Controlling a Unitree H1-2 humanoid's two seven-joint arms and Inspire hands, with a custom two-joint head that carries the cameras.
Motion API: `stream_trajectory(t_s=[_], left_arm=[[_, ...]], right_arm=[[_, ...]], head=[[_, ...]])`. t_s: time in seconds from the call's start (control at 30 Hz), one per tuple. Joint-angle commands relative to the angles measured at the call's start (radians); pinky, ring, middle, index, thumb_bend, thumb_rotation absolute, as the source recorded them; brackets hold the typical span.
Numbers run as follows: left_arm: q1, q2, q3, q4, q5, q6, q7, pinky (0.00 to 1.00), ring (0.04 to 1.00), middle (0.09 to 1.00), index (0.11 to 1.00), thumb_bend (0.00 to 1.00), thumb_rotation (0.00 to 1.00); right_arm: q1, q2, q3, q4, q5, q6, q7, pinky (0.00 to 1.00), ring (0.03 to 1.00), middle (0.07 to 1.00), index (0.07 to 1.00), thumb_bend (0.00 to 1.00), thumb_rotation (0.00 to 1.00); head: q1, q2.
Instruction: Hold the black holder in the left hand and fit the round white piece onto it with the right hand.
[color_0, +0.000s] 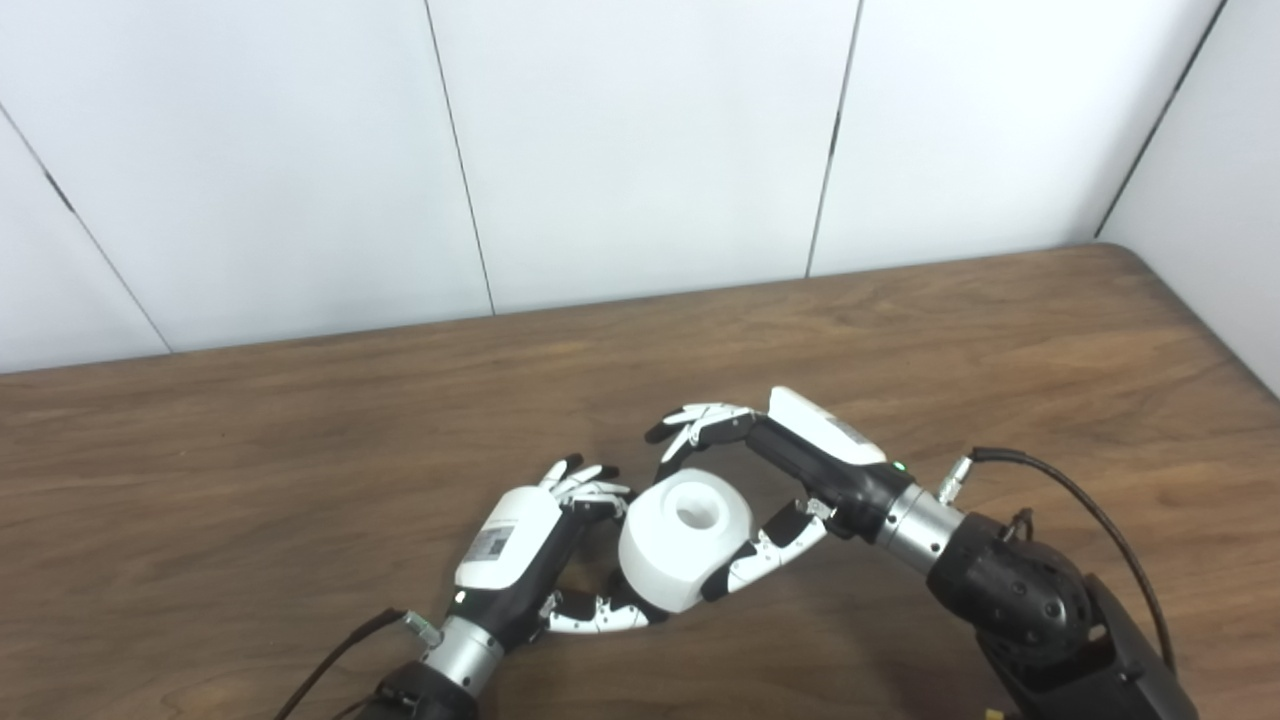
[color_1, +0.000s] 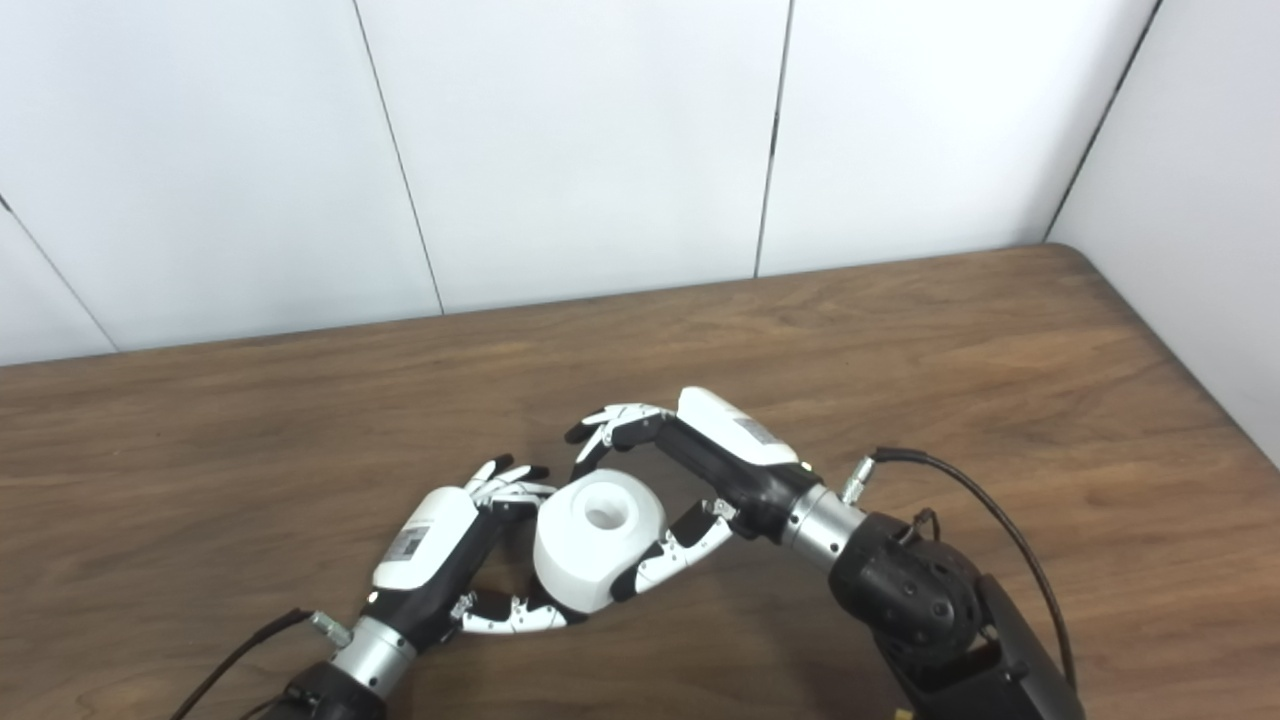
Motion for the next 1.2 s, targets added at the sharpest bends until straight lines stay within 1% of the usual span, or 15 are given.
stream_trajectory(t_s=[0.0,0.03,0.07,0.17,0.27,0.5,0.77,0.93,1.17], left_arm=[[-0.006,-0.003,-0.010,-0.024,0.017,0.004,-0.006,1.00,0.899,0.758,0.484,0.52,0.08],[-0.006,-0.004,-0.012,-0.024,0.020,0.006,-0.004,1.00,0.898,0.758,0.484,0.52,0.08],[-0.005,-0.004,-0.012,-0.024,0.021,0.007,-0.003,1.00,0.898,0.758,0.484,0.52,0.08],[-0.004,-0.005,-0.012,-0.022,0.013,0.004,-0.006,1.00,0.897,0.758,0.484,0.52,0.08],[-0.001,-0.007,-0.014,-0.025,0.013,0.003,-0.007,1.00,0.896,0.759,0.484,0.52,0.08],[0.002,-0.016,-0.023,-0.038,0.024,0.012,-0.006,1.00,0.897,0.757,0.484,0.52,0.08],[0.006,-0.024,-0.027,-0.047,0.024,0.021,-0.006,1.00,0.898,0.756,0.484,0.52,0.08],[0.005,-0.019,-0.026,-0.044,0.020,0.019,-0.006,1.00,0.895,0.757,0.483,0.52,0.08],[0.005,-0.003,-0.017,-0.036,0.011,0.004,0.001,1.00,0.896,0.755,0.483,0.52,0.08]], right_arm=[[-0.041,-0.022,0.006,-0.013,-0.009,-0.045,0.008,0.75,0.877,0.803,0.576,0.61,0.25],[-0.045,-0.027,0.010,-0.012,-0.015,-0.051,0.009,0.75,0.881,0.806,0.627,0.66,0.30],[-0.050,-0.033,0.013,-0.010,-0.021,-0.059,0.011,0.74,0.879,0.805,0.644,0.68,0.32],[-0.065,-0.049,0.021,-0.011,-0.040,-0.067,0.024,0.73,0.881,0.803,0.658,0.69,0.35],[-0.082,-0.058,0.024,-0.011,-0.058,-0.083,0.031,0.72,0.876,0.796,0.654,0.70,0.31],[-0.111,-0.078,0.023,-0.007,-0.056,-0.090,0.047,0.70,0.872,0.793,0.650,0.72,0.26],[-0.117,-0.082,0.017,-0.010,-0.047,-0.097,0.061,0.70,0.868,0.795,0.646,0.73,0.26],[-0.121,-0.079,0.017,-0.012,-0.044,-0.099,0.063,0.70,0.865,0.795,0.647,0.74,0.26],[-0.121,-0.068,0.022,-0.025,-0.059,-0.090,0.062,0.70,0.863,0.796,0.649,0.74,0.27]], head=[[0.002,-0.003],[0.002,-0.004],[0.002,-0.004],[0.003,-0.005],[0.002,-0.004],[0.008,0.001],[0.003,0.007],[0.001,0.011],[-0.009,0.006]])
